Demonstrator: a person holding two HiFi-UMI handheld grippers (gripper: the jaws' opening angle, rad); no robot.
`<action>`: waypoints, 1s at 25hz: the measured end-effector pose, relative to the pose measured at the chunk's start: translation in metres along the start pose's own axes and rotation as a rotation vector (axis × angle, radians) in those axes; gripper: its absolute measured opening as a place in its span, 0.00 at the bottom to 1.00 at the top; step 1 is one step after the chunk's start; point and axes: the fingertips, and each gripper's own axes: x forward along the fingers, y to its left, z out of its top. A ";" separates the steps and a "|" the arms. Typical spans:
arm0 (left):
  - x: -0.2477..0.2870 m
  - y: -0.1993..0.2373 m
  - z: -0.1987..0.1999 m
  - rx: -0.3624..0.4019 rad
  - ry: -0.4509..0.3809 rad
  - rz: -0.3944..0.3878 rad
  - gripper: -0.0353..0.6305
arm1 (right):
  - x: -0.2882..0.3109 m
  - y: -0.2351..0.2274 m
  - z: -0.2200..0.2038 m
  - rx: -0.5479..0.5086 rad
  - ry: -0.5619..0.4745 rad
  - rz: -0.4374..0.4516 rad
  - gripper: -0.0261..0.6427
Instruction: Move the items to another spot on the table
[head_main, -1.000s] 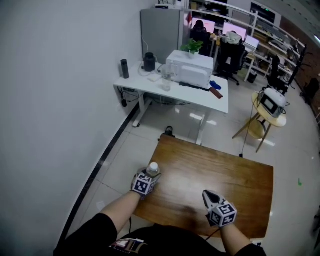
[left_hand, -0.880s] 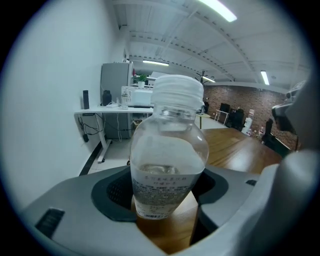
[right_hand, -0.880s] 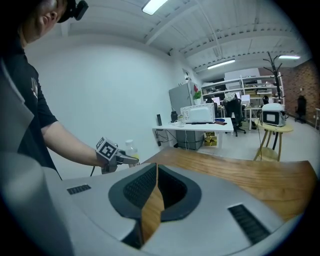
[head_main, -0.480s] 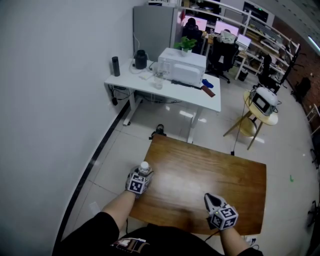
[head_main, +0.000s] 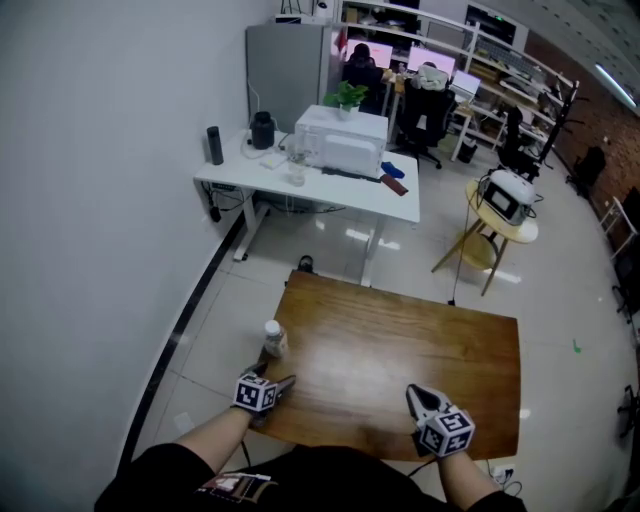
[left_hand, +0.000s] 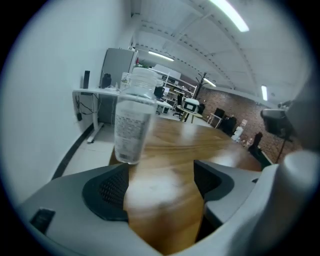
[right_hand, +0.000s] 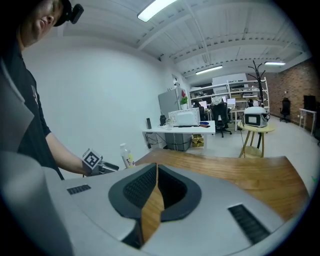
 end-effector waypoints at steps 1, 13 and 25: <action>-0.009 -0.018 -0.008 -0.024 -0.002 -0.056 0.68 | -0.008 -0.003 0.000 0.001 -0.007 0.005 0.06; -0.065 -0.354 0.018 0.059 -0.268 -0.420 0.07 | -0.181 -0.096 -0.036 0.022 -0.107 0.136 0.06; -0.103 -0.543 0.041 0.124 -0.309 -0.655 0.06 | -0.298 -0.085 -0.047 0.046 -0.165 0.264 0.04</action>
